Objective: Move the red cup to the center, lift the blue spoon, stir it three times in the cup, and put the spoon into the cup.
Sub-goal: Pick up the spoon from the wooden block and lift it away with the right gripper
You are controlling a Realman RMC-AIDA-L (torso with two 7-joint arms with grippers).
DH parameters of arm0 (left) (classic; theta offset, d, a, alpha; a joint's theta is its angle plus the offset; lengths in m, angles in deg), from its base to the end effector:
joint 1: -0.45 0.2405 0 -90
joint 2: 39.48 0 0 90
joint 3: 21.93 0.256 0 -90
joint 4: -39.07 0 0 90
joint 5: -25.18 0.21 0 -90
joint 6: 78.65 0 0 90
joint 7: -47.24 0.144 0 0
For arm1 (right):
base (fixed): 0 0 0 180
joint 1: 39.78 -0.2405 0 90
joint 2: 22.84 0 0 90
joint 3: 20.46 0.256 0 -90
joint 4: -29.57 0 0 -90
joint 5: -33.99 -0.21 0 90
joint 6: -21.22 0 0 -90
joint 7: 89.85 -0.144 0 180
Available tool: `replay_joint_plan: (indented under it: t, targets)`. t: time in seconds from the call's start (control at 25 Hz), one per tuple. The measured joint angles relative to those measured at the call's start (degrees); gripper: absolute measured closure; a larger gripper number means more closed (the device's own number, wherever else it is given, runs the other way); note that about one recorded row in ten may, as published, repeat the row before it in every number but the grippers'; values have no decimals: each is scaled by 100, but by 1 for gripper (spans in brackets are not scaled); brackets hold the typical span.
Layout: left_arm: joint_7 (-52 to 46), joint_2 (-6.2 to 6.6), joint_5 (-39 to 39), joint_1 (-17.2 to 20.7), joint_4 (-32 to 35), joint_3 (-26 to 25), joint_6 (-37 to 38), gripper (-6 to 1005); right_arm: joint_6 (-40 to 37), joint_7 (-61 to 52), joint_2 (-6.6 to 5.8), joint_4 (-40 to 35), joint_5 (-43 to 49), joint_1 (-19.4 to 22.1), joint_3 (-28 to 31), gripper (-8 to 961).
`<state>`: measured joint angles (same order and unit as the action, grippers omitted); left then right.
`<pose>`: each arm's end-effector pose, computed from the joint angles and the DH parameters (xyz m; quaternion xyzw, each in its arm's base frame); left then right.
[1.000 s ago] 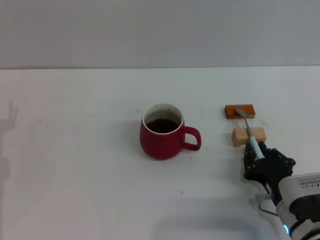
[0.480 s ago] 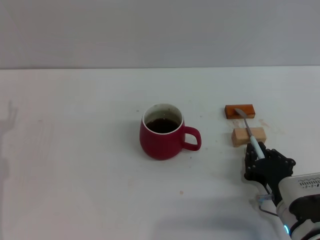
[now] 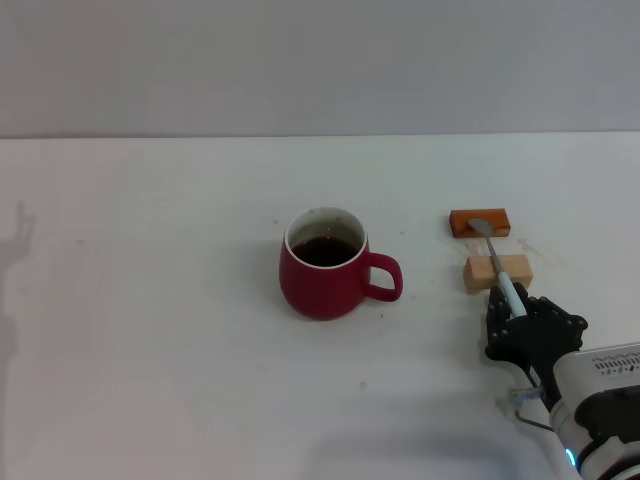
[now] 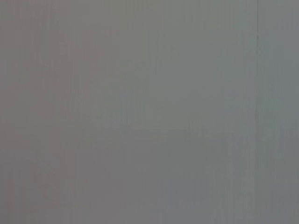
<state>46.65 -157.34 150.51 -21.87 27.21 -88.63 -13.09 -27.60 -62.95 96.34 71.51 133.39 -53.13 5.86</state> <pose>-0.3714 0.3269 0.0464 -0.5453 -0.2747 -0.2705 0.7444 0.2860 0.2652 -0.1174 -0.7450 0.3294 0.1956 0.5460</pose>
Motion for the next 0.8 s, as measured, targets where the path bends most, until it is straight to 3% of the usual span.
replay_joint_plan:
  t: [0.8]
  targets:
    - [-3, 0, 0, 17, 0, 0, 0, 138, -22, 244, 2, 95, -9, 52, 23, 748]
